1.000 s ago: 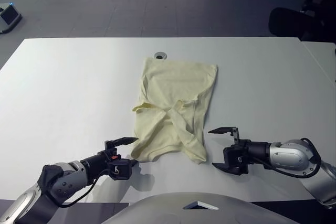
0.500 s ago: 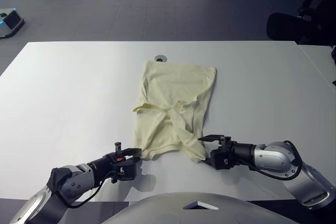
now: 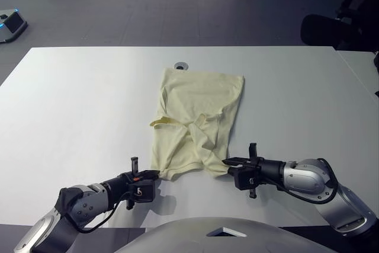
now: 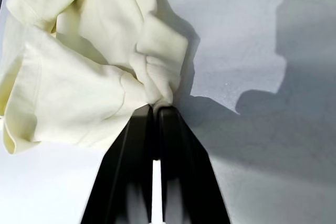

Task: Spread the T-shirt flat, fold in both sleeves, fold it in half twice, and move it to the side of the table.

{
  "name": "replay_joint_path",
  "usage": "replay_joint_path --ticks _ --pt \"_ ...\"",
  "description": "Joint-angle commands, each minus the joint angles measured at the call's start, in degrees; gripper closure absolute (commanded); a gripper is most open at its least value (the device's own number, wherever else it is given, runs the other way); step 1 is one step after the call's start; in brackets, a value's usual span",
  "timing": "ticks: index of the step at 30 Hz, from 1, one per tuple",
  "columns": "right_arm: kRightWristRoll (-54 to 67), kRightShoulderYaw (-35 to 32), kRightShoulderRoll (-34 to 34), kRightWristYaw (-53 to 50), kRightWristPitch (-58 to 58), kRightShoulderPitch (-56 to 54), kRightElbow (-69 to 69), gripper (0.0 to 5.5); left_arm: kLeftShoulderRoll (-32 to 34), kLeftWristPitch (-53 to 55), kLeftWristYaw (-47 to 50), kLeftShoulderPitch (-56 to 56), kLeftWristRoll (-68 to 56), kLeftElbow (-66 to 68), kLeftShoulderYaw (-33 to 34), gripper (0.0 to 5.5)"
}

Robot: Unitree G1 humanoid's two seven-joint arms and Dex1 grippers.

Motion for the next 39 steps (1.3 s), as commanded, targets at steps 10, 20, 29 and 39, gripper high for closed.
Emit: replay_joint_path --ticks 10,20,29,39 --pt "4.72 -6.85 -6.59 5.18 -1.99 1.88 3.45 5.49 2.15 10.0 -11.27 0.8 -9.29 -7.41 -0.7 5.5" --pt "18.08 -9.76 -14.31 18.82 11.81 2.28 -3.37 5.49 6.35 25.1 -20.85 3.5 -19.39 -20.26 -0.42 5.5" --pt "34.11 -14.19 -20.62 27.37 27.51 0.86 -10.06 5.49 9.49 39.17 -26.73 4.35 -40.26 -27.81 6.37 5.5" --pt "52.48 -16.03 -20.25 32.84 42.74 -15.39 -2.15 5.49 8.3 51.8 -23.29 -13.7 -68.99 -20.22 18.63 5.5"
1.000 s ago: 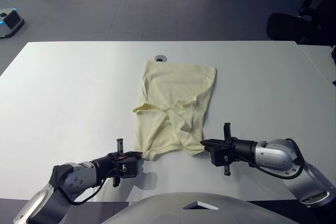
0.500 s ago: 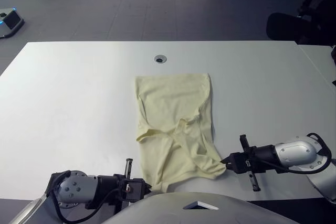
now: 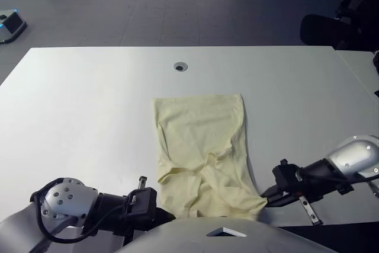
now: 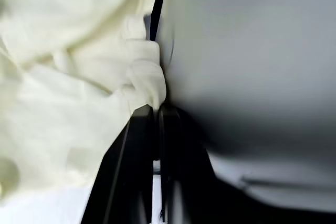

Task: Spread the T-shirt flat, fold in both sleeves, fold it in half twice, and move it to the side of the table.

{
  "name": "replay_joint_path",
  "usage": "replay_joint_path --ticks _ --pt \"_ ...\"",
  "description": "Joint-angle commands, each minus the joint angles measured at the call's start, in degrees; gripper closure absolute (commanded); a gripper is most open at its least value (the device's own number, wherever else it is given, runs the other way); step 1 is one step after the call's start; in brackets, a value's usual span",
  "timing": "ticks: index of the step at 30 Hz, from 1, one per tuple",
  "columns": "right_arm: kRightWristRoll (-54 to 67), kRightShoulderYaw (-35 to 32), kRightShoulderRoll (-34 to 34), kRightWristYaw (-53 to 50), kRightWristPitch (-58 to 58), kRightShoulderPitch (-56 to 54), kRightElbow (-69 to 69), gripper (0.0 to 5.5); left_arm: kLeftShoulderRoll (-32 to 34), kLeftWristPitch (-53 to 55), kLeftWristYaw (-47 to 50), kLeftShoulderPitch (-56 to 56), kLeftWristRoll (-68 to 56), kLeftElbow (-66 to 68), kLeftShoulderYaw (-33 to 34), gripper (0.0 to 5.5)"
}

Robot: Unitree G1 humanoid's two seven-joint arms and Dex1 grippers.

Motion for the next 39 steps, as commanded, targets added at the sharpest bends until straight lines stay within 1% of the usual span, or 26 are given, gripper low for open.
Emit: replay_joint_path --ticks 1,5,9,13,17,20,24,31,39 --pt "3.64 2.52 2.73 1.06 4.85 -11.85 7.65 5.49 0.13 4.11 1.65 -12.7 -8.84 8.04 2.98 5.5" --pt "1.68 7.8 8.36 0.72 7.11 -23.9 18.24 5.49 1.07 5.38 0.17 -23.43 -9.27 18.39 1.36 5.5" --pt "-2.45 12.8 14.47 0.73 6.51 -34.01 29.2 5.49 0.59 4.04 -2.28 -33.1 -4.66 28.53 -3.39 5.5" --pt "-7.64 16.69 20.06 1.44 3.45 -41.85 40.68 5.49 -2.12 1.31 -4.09 -43.03 1.96 39.36 -9.27 5.5" --pt "-13.3 18.81 25.55 1.59 -1.47 -48.26 54.0 5.49 -6.87 -2.4 -4.55 -53.48 9.06 52.68 -13.77 5.5" --pt "-16.48 19.14 28.95 1.51 -4.97 -51.81 62.23 5.49 -10.74 -4.55 -3.6 -58.98 12.7 60.19 -15.06 5.5" --pt "-20.05 18.28 32.73 1.0 -9.22 -56.27 72.27 5.49 -15.17 -7.18 -3.14 -63.58 16.35 67.14 -16.03 5.5" --pt "-25.95 15.97 38.3 -5.17 -16.07 -61.44 89.7 5.49 -19.93 -10.55 -1.96 -65.32 21.43 74.44 -16.9 5.5" --pt "-29.61 12.38 43.19 -12.72 -20.54 -62.86 102.14 5.49 -26.27 -15.48 4.32 -68.74 27.43 87.39 -16.07 5.5"
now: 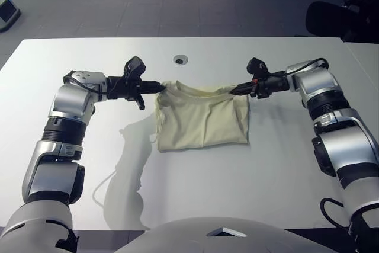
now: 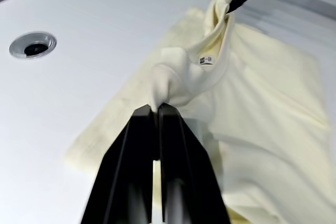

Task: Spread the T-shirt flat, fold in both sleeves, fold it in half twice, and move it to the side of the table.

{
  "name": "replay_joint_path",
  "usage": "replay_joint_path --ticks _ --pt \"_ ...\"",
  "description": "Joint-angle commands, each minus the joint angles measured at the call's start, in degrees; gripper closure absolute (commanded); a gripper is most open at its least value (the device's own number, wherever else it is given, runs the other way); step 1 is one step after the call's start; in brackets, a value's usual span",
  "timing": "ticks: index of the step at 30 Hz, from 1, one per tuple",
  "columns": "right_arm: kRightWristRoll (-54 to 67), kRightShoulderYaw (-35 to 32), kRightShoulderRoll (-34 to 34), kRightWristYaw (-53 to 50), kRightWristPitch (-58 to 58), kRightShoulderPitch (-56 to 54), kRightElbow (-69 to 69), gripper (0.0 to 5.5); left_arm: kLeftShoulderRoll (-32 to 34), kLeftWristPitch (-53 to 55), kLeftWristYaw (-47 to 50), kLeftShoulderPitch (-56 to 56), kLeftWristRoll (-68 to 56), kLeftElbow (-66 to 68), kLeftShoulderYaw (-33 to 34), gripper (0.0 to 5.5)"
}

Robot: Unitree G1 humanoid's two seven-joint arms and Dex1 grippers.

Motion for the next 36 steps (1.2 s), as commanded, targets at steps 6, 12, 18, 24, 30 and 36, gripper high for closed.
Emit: replay_joint_path --ticks 6,12,18,24,30,36 --pt "-1.6 -7.35 4.88 -11.61 -1.52 -4.07 10.33 5.49 -5.36 -5.14 5.13 -4.13 5.19 11.08 1.01 5.5" --pt "-0.74 -12.31 6.93 -15.19 -0.48 -6.09 12.83 5.49 -7.64 -7.94 8.97 -4.2 7.65 15.5 1.89 5.5" --pt "-0.59 -17.53 9.19 -29.28 -2.58 -5.85 14.85 4.67 -10.45 -10.08 16.59 -6.98 9.54 21.48 4.28 4.73" --pt "-4.7 -16.14 11.08 -35.02 -14.66 -3.25 10.67 3.7 -8.6 -12.58 24.24 -2.66 12.19 10.92 6.44 3.72" --pt "-16.66 -5.9 11.69 -38.63 -28.61 -3.01 10.26 2.72 -5.53 -2.99 22.66 14.28 15.71 -23.79 -0.76 2.71" --pt "-25.5 0.09 10.39 -44.76 -33.76 -5.49 15.01 1.82 -2.54 3.36 21.82 20.84 21.56 -36.53 -7.8 1.77"
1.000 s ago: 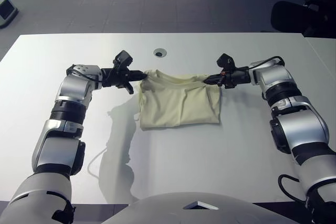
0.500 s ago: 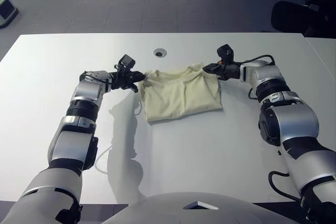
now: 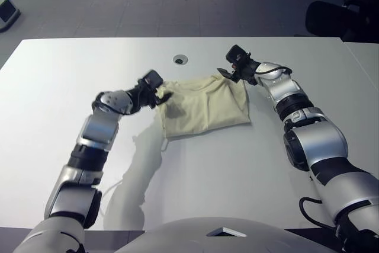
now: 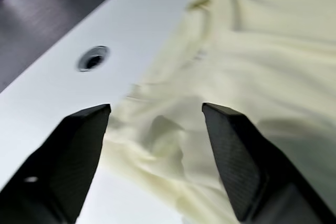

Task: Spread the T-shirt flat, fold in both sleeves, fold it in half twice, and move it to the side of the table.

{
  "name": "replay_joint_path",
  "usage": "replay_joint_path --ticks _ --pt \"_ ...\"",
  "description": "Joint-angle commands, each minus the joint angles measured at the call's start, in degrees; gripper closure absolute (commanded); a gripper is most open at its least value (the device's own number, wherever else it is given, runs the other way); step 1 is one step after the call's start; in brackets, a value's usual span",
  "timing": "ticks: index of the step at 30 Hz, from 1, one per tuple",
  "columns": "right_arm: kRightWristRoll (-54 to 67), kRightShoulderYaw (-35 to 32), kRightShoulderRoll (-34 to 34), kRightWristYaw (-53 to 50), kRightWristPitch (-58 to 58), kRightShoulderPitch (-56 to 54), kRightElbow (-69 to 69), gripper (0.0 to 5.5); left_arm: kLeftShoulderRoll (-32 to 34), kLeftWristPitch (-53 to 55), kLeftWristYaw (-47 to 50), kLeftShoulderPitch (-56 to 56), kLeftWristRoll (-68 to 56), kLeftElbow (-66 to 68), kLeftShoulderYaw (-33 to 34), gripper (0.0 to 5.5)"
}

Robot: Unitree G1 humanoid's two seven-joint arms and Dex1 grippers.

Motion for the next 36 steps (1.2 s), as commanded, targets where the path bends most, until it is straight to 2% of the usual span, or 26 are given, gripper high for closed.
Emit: replay_joint_path --ticks 1,8,10,12,14,17,21,24,26,29,31,33,35,36 --pt "-5.82 4.12 -1.36 -3.01 -3.13 -1.85 3.03 1.63 3.29 3.63 -0.52 2.94 5.46 -5.78 -5.04 1.57" --pt "-12.98 10.45 -4.06 -0.18 -9.45 1.87 3.3 0.48 7.55 -0.37 -1.71 1.81 13.44 -0.88 -9.95 0.38" --pt "-14.32 12.52 -6.25 5.02 -12.6 3.92 1.38 0.14 8.51 -4.22 -3.53 -0.82 14.01 2.56 -10.39 0.1" --pt "-14.69 14.67 -9.31 12.87 -15.77 6.41 -2.85 0.12 9.28 -10.1 -5.15 -4.77 14.08 8.36 -10.27 0.1" --pt "-12.93 15.89 -12.86 21.75 -17.12 9.87 -10.8 0.12 9.94 -17.3 -7.24 -8.93 14.04 15.35 -10.33 0.1" --pt "-7.78 16.73 -19.23 35.09 -13.5 17.23 -30.67 0.12 11.15 -32.06 -8.56 -16.53 17.61 28.44 -12.8 0.1" --pt "4.34 17.11 -24.49 49.86 2.47 25.92 -60.44 0.12 8.82 -50.17 -2.19 -27.68 26.43 45.84 -18.26 0.1" --pt "12.59 15.08 -20.3 49.47 16.94 27.71 -73.88 0.12 3.57 -59.65 11.01 -35.94 33.79 56.31 -22.25 0.1" --pt "14.99 12.31 -15.41 45.65 24.33 25.97 -75.96 0.12 1.59 -62.83 18.48 -39.61 36.83 60.3 -23.32 0.1" --pt "16.59 7.97 -11.12 39.58 31.69 22.7 -75.26 0.12 1.84 -66.93 23.99 -42.43 37.18 62.45 -21.63 0.1" --pt "17.88 5.2 -9.76 36.37 35.83 20.94 -74.3 0.12 3.26 -69.7 24.55 -42.58 33.99 62.53 -18.17 0.1" --pt "18.27 3.16 -8.73 33.09 38.08 19.6 -72.57 0.12 4.68 -71.26 21.22 -39.59 27.5 60.0 -13.78 0.1" --pt "17.29 2.23 -7.53 29.44 36.84 18.21 -68.04 0.12 6.77 -67.52 15.19 -31.54 19.64 50.34 -9.87 0.1" --pt "16.26 2.31 -6.77 27.67 34.34 17.2 -63.95 0.12 7.68 -61.07 12.33 -24.87 14.82 41.16 -7.52 0.1"
